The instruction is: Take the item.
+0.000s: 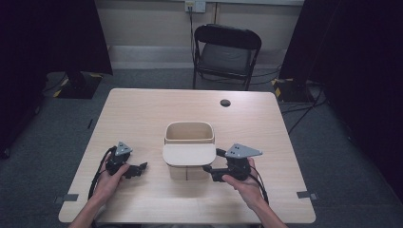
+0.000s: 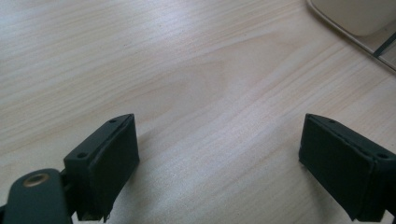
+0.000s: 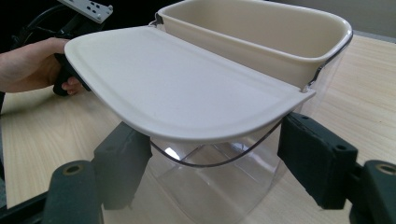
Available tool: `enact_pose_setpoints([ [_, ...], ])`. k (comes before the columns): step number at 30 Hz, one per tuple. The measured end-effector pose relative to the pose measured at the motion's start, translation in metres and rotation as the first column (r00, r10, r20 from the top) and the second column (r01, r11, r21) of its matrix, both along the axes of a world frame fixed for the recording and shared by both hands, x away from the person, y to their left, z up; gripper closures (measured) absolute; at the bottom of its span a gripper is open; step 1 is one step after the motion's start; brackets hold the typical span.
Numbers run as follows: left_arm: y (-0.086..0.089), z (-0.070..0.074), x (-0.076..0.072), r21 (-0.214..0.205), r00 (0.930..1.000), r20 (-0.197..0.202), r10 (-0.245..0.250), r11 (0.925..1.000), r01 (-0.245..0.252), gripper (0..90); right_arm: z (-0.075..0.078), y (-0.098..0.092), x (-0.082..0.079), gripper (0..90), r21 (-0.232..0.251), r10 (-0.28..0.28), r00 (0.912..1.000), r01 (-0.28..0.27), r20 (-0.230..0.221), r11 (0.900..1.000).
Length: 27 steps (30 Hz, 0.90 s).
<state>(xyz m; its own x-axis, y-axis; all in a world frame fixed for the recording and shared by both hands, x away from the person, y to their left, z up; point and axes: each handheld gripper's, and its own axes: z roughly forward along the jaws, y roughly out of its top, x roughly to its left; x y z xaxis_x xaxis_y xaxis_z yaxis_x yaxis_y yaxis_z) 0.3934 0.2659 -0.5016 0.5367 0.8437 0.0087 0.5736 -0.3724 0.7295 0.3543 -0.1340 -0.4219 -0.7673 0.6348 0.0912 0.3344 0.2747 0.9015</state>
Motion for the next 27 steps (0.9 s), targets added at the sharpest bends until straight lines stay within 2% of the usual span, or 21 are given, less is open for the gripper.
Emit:
enact_pose_setpoints([
  [5,-0.0001,0.0000,0.0000,-0.001,1.0000,0.000,0.000,1.0000,0.000,11.3,-0.0005,0.0000,0.0009,25.3,0.016,-0.002,1.0000,0.002,-0.005,0.9999],
  [27,0.0000,0.0000,0.0000,0.000,1.0000,0.000,0.000,1.0000,0.000,11.3,0.0032,-0.0032,0.0036,25.5,0.013,-0.018,0.9998,0.018,0.007,0.9998],
])
